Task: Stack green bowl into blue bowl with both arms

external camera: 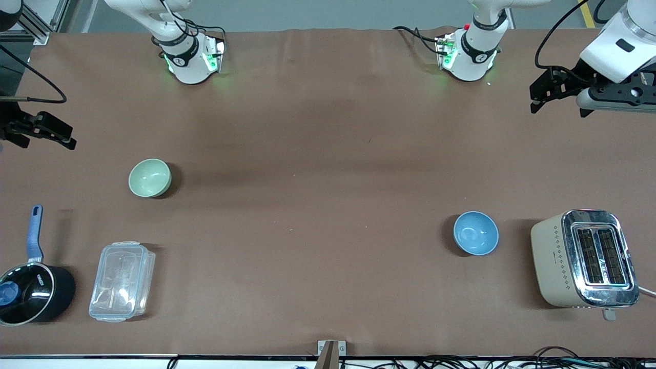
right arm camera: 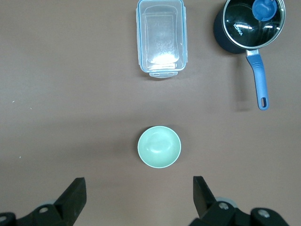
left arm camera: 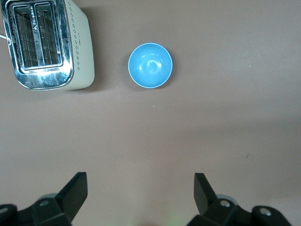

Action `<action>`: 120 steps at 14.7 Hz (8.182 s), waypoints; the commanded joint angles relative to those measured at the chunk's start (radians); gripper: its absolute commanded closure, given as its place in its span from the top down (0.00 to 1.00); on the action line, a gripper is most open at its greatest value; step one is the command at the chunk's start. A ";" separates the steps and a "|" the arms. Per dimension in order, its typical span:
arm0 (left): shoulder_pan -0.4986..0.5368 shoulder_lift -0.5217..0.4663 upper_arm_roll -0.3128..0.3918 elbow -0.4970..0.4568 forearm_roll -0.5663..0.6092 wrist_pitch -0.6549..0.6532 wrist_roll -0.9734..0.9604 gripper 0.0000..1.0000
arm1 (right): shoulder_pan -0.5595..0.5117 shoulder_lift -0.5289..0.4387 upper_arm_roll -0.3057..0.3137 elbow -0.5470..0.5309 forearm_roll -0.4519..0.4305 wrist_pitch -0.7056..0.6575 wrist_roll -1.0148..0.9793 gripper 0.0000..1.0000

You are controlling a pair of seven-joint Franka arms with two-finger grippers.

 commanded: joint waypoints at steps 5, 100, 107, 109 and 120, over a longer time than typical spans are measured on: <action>0.010 0.129 0.003 0.081 0.014 -0.012 0.014 1.00 | -0.010 -0.003 0.004 0.006 0.012 -0.015 -0.004 1.00; -0.057 0.084 0.047 0.074 0.021 0.008 -0.012 1.00 | 0.138 0.295 0.553 -0.769 0.391 1.184 0.513 0.05; -0.057 0.074 0.049 0.074 0.021 -0.003 -0.012 1.00 | 0.121 0.296 0.553 -0.769 0.391 1.181 0.450 0.24; -0.057 0.074 0.049 0.076 0.019 -0.005 -0.012 1.00 | 0.118 0.295 0.553 -0.767 0.391 1.180 0.453 0.79; -0.056 0.077 0.050 0.082 0.027 -0.005 0.008 1.00 | 0.072 -0.049 0.337 -0.629 0.388 0.673 0.300 1.00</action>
